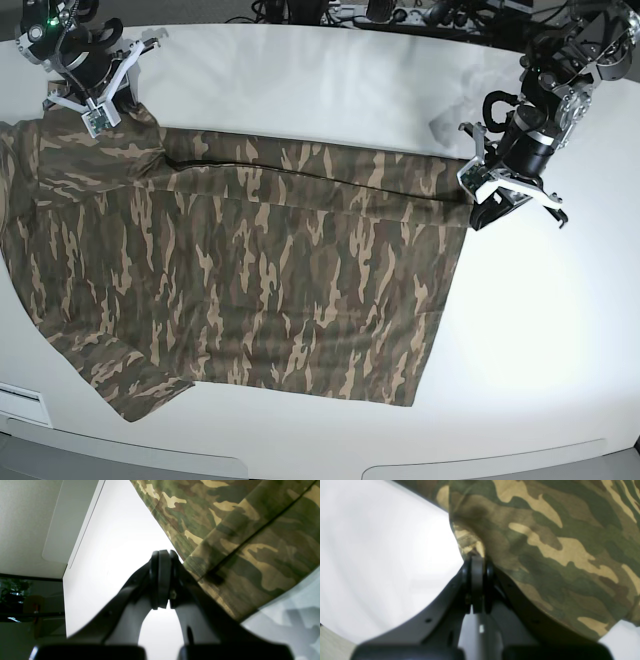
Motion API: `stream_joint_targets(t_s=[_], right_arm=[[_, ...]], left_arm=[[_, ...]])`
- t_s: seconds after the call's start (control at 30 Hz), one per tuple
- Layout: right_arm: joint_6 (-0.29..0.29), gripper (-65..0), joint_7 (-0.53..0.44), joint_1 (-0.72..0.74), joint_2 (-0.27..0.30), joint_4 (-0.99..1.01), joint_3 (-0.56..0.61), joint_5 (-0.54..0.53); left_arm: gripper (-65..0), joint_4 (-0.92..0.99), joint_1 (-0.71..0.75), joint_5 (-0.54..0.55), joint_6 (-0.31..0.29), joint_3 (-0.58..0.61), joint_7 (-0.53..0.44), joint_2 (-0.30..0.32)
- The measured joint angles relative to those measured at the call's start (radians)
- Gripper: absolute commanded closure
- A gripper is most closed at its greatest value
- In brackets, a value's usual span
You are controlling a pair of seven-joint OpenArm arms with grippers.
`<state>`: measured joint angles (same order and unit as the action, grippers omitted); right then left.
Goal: Fold the T-shirt properly
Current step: 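Grasp the sleeve near the right gripper and fold it inward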
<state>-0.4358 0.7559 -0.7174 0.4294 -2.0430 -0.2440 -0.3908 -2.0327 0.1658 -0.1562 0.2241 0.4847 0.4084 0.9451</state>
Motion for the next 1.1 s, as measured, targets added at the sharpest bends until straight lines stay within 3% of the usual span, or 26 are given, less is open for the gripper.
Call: stream_joint_targets(t_s=[0.2,0.37,0.77,1.1], right_arm=[[0.003,0.0,0.001,0.0,0.0,-0.106,0.0,0.178],[0.044,0.0,-0.183,0.005,0.027,-0.123,0.0,0.265],[0.039,0.0,-0.2,0.206,0.038,-0.072,0.001,0.232],[-0.066,0.0,-0.2,0.341,0.039,0.076,0.002,0.126]], left_arm=[[0.0,0.0,0.0,0.0,0.0,0.0,0.0,0.0],[0.0,0.0,0.0,0.0,0.0,0.0,0.0,0.0],[0.0,-0.003,0.0,-0.002,0.0,0.0,0.0,0.0],[0.0,-0.003,0.0,-0.004,0.0,0.0,0.0,0.0]])
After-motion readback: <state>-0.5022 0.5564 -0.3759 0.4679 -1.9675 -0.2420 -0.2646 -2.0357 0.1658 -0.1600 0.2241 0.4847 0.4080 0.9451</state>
